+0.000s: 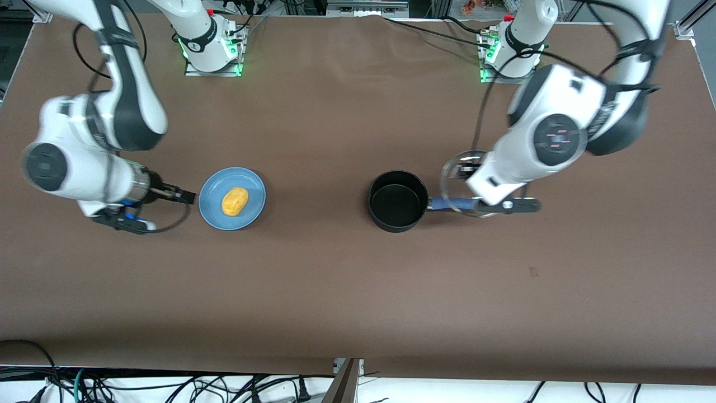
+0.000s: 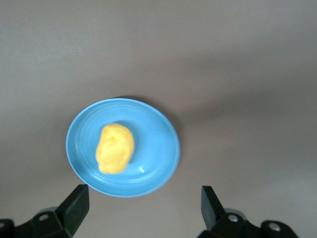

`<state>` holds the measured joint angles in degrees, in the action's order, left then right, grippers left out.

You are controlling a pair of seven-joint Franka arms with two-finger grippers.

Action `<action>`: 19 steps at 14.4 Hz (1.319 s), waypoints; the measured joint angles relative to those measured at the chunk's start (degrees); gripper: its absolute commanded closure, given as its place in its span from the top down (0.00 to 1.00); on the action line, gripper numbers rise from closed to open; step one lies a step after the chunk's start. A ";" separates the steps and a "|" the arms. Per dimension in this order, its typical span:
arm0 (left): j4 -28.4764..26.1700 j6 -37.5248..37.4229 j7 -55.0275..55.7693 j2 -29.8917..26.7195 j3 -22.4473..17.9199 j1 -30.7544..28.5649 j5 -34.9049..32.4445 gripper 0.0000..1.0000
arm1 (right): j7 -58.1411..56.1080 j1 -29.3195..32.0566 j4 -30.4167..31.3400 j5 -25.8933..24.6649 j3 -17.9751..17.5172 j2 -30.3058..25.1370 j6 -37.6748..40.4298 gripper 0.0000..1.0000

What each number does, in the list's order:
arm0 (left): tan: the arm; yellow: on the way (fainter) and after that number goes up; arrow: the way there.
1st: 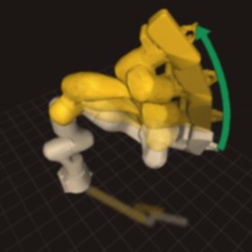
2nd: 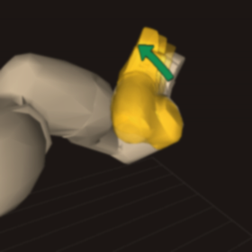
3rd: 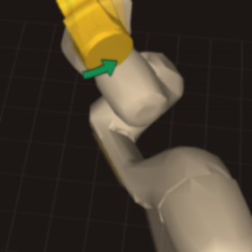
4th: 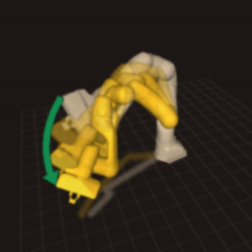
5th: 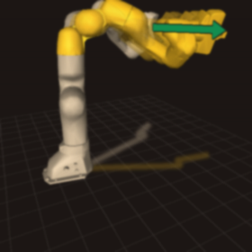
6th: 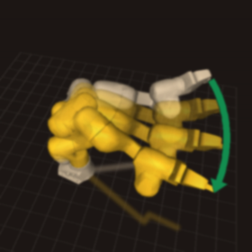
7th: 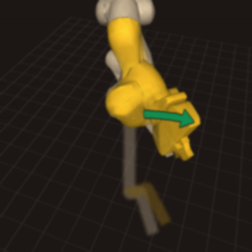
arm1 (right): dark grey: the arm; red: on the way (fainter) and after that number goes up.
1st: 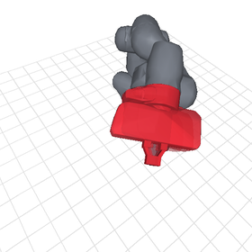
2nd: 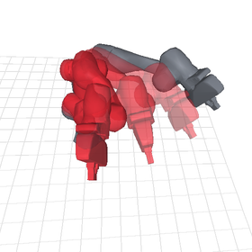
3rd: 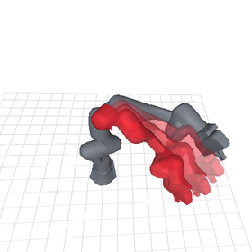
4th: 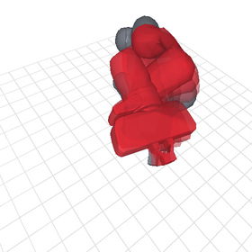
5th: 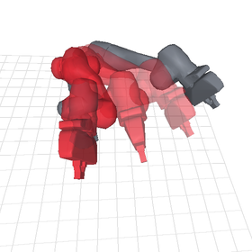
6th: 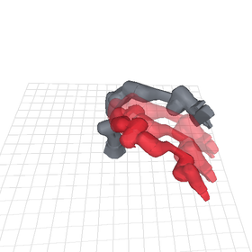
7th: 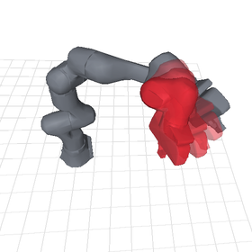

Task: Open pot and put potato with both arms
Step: 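Lift the lid off with the left gripper while the right gripper reaches the potato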

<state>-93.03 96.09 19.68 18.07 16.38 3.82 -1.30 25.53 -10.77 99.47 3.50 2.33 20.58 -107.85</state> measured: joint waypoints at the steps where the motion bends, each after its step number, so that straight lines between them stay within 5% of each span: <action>1: -2.74 0.03 -3.42 -2.05 -0.02 -2.47 -0.87 0.00 | 3.91 -1.26 1.02 0.00 -0.03 0.58 -1.46 1.00; 4: -13.22 5.30 -11.20 -7.80 -0.06 -8.44 -2.60 0.00 | 13.31 -3.91 4.02 0.00 -0.07 2.41 -5.66 1.00; 9: -32.98 26.91 -20.35 -10.01 -0.13 -16.40 -5.83 0.00 | 19.90 -5.11 11.38 0.00 -0.06 4.43 -16.11 1.00; 14: -34.30 33.82 -21.59 -1.93 -0.20 -21.08 -14.79 0.00 | 23.57 -5.83 15.74 0.00 -0.23 4.95 -21.85 1.00; 19: -29.02 35.92 -27.27 4.55 0.29 -26.29 -15.31 0.00 | 24.21 -6.40 15.81 0.00 -0.36 5.87 -24.33 1.00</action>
<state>-122.05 132.01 -7.60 22.62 16.67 -22.47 -16.61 49.74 -17.17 115.28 3.50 1.97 26.45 -132.18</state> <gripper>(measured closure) 0.348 0.000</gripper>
